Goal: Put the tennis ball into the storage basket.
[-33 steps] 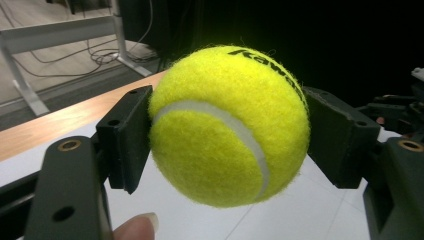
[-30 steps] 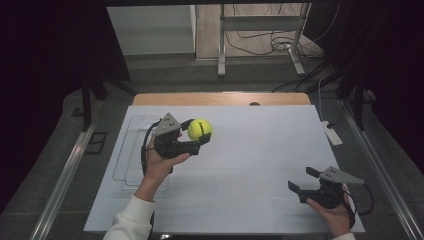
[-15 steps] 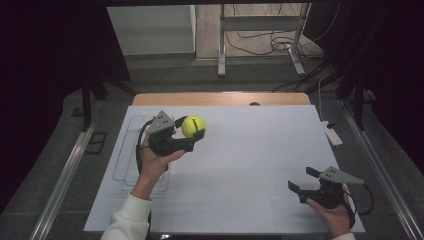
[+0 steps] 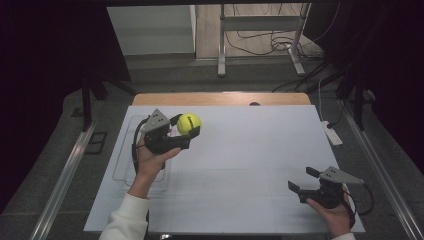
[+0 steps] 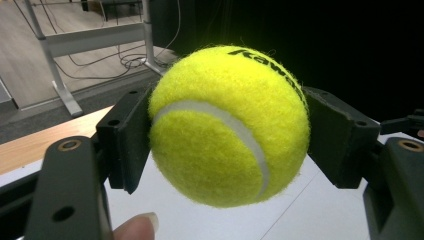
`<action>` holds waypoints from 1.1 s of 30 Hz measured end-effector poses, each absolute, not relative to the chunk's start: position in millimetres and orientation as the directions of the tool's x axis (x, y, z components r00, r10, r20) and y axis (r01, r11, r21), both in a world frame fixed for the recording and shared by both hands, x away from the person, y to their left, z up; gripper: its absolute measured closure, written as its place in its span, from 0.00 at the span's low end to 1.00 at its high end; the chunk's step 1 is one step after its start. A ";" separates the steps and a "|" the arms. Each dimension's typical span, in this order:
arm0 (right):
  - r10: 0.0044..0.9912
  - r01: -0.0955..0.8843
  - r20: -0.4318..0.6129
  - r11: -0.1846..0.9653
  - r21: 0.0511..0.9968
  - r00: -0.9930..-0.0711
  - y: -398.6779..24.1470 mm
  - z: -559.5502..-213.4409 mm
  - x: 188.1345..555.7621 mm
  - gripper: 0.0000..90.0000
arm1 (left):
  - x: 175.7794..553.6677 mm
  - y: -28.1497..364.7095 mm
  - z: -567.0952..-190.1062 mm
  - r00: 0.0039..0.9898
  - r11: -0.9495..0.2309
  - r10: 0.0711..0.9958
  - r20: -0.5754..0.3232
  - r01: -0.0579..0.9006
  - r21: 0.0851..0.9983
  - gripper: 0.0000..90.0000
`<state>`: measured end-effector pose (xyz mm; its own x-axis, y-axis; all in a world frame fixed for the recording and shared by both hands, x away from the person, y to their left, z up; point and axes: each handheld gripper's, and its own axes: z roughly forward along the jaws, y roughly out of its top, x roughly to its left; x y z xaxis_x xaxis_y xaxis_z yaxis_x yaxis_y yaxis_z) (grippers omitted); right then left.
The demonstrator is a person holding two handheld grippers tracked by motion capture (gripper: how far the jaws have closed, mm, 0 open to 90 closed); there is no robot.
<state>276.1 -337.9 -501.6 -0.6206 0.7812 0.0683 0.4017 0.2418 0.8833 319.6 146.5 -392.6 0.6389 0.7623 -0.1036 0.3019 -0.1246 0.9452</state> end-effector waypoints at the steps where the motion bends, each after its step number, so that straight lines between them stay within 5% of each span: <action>1: 0.781 0.402 0.068 0.242 0.883 -0.620 -338.0 -501.6 276.1 0.11 | 319.9 146.9 -392.6 0.637 -0.125 0.764 -0.102 0.302 0.945 0.30; 33: 0.779 0.398 0.065 0.245 0.884 -0.624 -337.4 -501.2 276.4 0.11 | 340.4 168.6 -390.1 0.558 -0.118 0.824 -0.096 0.334 0.935 0.30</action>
<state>276.4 -337.4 -501.2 -0.6241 0.7786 0.0653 0.3976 0.2445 0.8844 340.4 168.6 -390.1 0.5582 0.8242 -0.0958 0.3343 -0.1177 0.9351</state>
